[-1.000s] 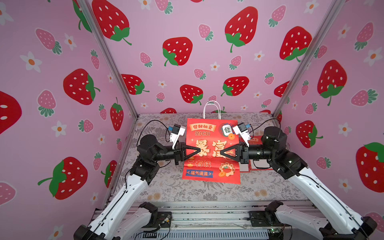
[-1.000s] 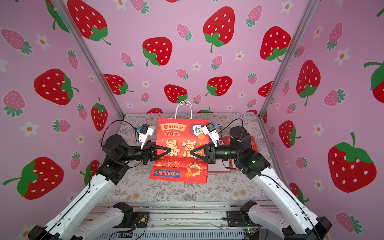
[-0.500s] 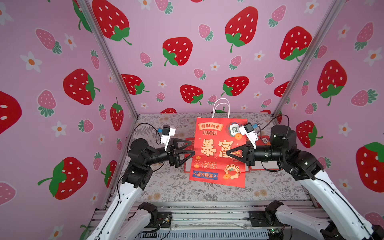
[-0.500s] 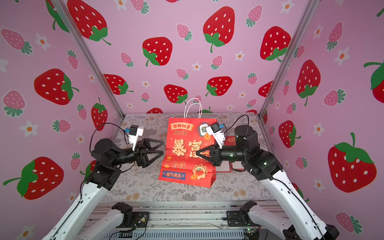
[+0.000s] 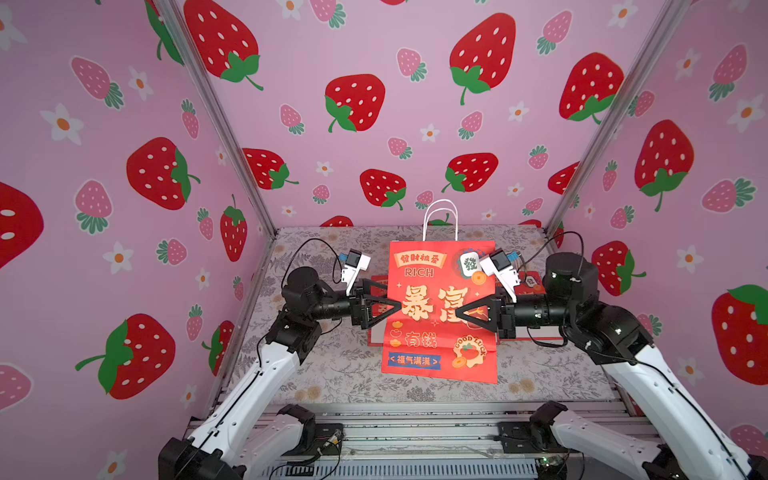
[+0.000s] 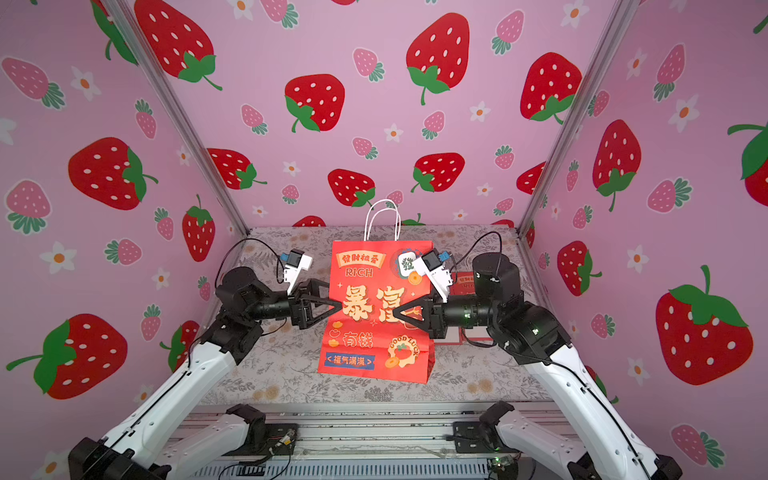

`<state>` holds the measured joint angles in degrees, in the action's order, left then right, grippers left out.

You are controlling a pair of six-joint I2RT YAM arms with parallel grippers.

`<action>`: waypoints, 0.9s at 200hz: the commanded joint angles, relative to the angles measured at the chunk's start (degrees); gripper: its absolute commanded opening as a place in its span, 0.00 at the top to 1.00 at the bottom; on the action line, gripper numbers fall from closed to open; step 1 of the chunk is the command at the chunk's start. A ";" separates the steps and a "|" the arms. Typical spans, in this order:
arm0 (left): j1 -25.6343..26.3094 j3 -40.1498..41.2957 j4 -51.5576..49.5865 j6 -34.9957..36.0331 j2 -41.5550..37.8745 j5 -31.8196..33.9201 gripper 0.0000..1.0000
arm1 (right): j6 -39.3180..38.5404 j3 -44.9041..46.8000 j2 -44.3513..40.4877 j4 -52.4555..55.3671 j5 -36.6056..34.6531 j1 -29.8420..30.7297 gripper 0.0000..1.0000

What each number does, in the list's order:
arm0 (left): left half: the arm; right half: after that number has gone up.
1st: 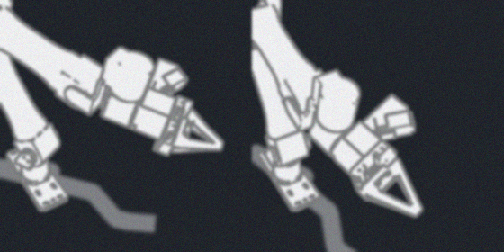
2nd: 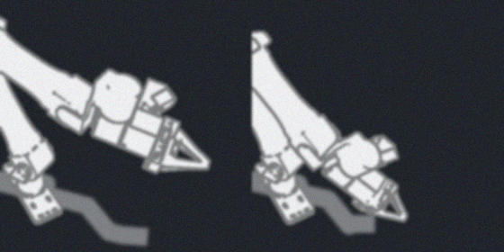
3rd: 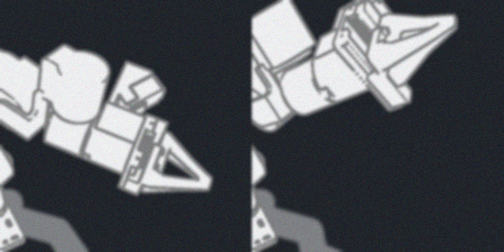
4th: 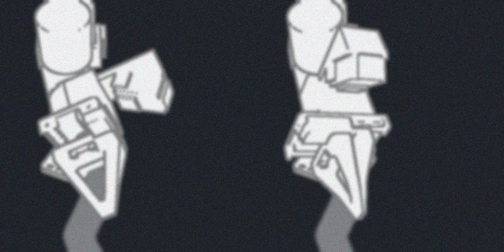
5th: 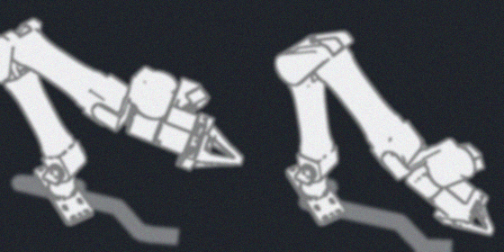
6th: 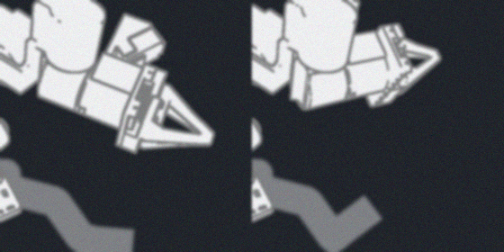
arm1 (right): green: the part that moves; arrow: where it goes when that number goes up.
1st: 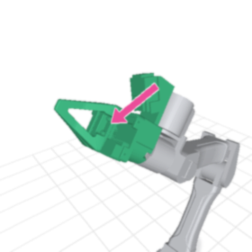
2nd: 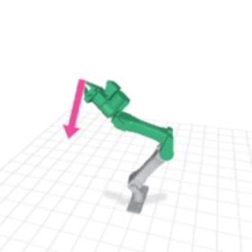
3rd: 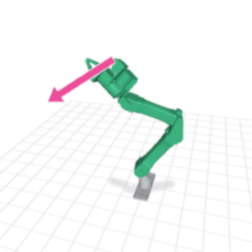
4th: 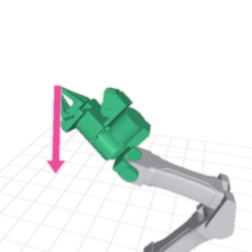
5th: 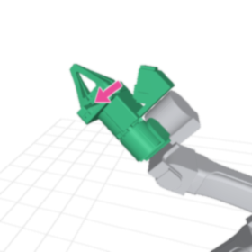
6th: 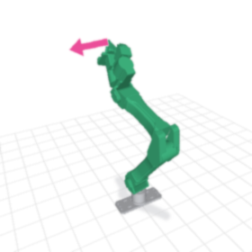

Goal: Put away the paper bag
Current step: Press the paper bag.

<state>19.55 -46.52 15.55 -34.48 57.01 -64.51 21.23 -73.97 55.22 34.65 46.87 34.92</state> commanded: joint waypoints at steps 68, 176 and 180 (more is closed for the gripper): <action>5.06 -3.58 -0.06 4.25 0.81 -2.83 0.45 | -0.23 -2.05 1.64 -4.54 1.30 -0.26 1.00; 7.58 -4.97 -1.31 6.04 1.72 -3.79 0.37 | 0.29 -2.23 0.63 -7.11 -2.16 -0.20 1.00; 7.65 -4.97 -1.30 6.15 1.78 -3.78 0.39 | 0.42 -2.16 0.59 -7.25 -2.20 -0.20 1.00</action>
<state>26.33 -48.97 14.04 -29.76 58.63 -66.70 21.41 -74.32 56.97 30.81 45.36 34.92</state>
